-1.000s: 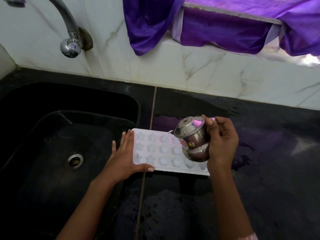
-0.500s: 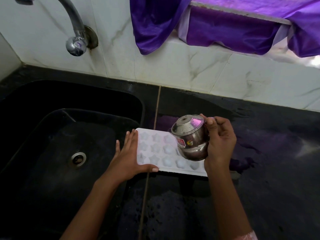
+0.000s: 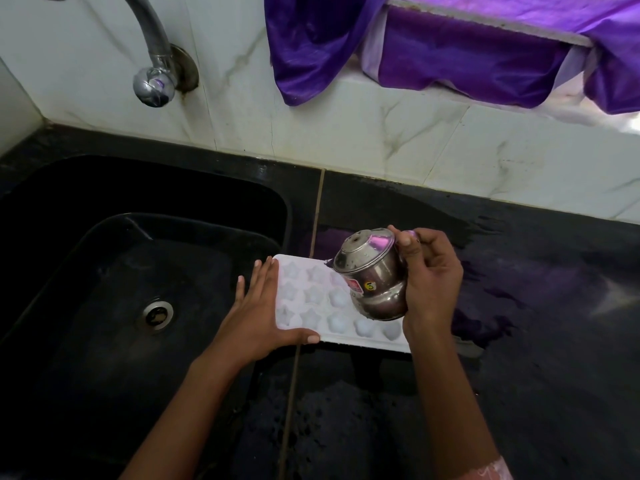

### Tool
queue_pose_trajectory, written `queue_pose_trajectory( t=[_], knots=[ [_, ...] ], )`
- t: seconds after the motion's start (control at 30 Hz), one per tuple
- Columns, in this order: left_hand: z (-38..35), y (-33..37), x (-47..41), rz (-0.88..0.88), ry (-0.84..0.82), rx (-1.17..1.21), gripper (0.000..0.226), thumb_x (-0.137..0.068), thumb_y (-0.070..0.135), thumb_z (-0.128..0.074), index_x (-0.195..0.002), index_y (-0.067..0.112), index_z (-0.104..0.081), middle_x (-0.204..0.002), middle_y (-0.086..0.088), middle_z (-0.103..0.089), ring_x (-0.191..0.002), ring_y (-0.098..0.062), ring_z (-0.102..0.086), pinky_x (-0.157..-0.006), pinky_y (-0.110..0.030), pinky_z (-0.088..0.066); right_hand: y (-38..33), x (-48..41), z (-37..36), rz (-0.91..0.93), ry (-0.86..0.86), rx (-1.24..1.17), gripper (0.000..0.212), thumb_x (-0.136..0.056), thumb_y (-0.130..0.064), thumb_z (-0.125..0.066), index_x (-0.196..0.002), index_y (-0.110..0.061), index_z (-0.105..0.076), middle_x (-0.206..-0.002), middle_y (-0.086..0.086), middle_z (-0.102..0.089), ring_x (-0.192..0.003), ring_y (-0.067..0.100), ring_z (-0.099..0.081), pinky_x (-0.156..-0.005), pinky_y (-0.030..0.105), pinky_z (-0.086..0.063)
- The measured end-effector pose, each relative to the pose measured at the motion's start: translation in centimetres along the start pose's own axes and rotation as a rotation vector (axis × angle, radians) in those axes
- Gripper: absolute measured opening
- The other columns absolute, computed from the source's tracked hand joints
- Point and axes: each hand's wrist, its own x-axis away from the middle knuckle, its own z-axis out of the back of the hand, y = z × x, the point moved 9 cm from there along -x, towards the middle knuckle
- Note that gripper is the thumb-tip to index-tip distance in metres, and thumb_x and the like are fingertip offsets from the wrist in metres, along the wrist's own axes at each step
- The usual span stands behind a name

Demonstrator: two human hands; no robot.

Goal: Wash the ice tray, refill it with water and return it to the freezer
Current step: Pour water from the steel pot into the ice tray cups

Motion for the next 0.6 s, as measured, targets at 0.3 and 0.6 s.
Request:
queue_pose_trajectory(
  t=[0.3,0.6],
  knots=[
    [0.0,0.2,0.1,-0.013,0.005,-0.001,0.151,-0.031,0.093,-0.04,-0.145,0.016,0.02,-0.146,0.015,0.027,-0.131,0.0,0.032,-0.105,-0.025,0.025,-0.8,0.0,-0.4,0.031,-0.013,0.039,0.013,-0.082,-0.007,-0.065,-0.076,-0.018,-0.06,-0.074,-0.011,-0.071,-0.087,0.013,-0.069,-0.077,0.024,-0.054],
    [0.1,0.1,0.3,-0.013,0.023,0.012,0.141,-0.039,0.086,-0.042,-0.145,0.017,0.02,-0.15,0.013,0.024,-0.131,0.001,0.032,-0.105,-0.027,0.026,-1.2,-0.1,-0.5,0.048,-0.023,0.048,0.015,-0.081,-0.007,-0.066,-0.074,-0.02,-0.061,-0.074,-0.006,-0.072,-0.086,0.014,-0.07,-0.076,0.024,-0.053]
  ],
)
